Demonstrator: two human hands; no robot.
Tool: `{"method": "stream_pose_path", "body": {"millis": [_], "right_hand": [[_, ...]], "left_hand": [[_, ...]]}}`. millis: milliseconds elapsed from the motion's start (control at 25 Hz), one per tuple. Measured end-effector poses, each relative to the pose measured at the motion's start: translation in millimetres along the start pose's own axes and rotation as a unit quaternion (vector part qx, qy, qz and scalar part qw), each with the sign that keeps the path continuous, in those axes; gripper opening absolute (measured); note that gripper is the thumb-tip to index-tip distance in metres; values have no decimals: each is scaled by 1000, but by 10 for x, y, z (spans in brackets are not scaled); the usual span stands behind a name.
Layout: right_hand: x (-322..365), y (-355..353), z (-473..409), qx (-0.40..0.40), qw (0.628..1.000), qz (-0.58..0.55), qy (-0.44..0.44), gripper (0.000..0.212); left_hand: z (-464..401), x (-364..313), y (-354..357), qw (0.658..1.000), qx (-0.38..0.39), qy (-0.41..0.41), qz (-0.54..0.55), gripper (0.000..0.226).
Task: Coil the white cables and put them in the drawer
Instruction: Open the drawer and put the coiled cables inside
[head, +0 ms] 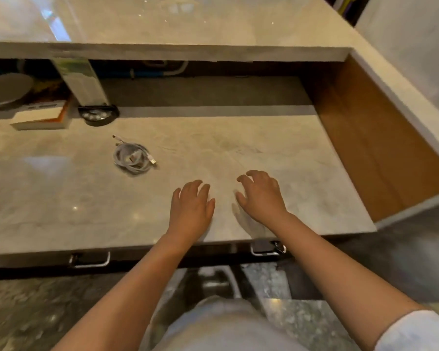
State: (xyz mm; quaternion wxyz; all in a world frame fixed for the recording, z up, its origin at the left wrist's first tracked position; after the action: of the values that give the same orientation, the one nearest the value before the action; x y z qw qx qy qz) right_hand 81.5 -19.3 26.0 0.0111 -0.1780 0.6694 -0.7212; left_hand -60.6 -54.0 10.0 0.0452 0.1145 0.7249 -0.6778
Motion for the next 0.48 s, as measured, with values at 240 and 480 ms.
{"method": "stream_pose_path", "body": {"millis": [240, 480], "right_hand": [[-599, -51, 1062, -15, 1000, 1, -4, 41], [-778, 517, 1687, -52, 998, -6, -31, 37]], "left_hand": [[491, -921, 233, 1000, 6, 10, -6, 44], [366, -984, 619, 997, 66, -20, -35, 54]]}}
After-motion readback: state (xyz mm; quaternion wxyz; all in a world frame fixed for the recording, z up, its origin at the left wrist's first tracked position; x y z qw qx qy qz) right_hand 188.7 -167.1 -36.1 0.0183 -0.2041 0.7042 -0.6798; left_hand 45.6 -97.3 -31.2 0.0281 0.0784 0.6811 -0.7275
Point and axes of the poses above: each hand's wrist, its own z-axis away from the middle knuckle, its own y-axis out of the palm, x = y × z, the point moved 9 cm from there along -z, towards the middle knuckle, and after that the axes turned 1 degree about -z, right-handed, at the moved point
